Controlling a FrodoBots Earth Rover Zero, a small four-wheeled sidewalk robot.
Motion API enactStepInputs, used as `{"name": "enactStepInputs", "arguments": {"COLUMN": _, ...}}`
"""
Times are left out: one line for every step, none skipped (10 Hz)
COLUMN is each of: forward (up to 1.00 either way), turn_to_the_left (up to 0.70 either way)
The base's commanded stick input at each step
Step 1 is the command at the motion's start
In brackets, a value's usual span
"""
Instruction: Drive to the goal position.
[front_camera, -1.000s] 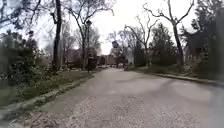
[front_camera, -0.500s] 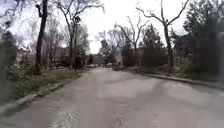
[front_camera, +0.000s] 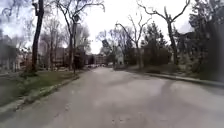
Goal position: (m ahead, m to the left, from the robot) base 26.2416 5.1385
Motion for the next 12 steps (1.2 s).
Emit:
{"name": "enactStepInputs", "arguments": {"forward": 0.7, "turn_to_the_left": 0.0}}
{"name": "enactStepInputs", "arguments": {"forward": 0.7, "turn_to_the_left": 0.0}}
{"name": "enactStepInputs", "arguments": {"forward": 0.7, "turn_to_the_left": 0.0}}
{"name": "enactStepInputs", "arguments": {"forward": 0.7, "turn_to_the_left": 0.0}}
{"name": "enactStepInputs", "arguments": {"forward": 0.7, "turn_to_the_left": 0.0}}
{"name": "enactStepInputs", "arguments": {"forward": 0.7, "turn_to_the_left": 0.0}}
{"name": "enactStepInputs", "arguments": {"forward": 0.7, "turn_to_the_left": 0.0}}
{"name": "enactStepInputs", "arguments": {"forward": 0.7, "turn_to_the_left": 0.0}}
{"name": "enactStepInputs", "arguments": {"forward": 0.7, "turn_to_the_left": 0.0}}
{"name": "enactStepInputs", "arguments": {"forward": 0.7, "turn_to_the_left": 0.0}}
{"name": "enactStepInputs", "arguments": {"forward": 0.7, "turn_to_the_left": 0.0}}
{"name": "enactStepInputs", "arguments": {"forward": 0.7, "turn_to_the_left": 0.0}}
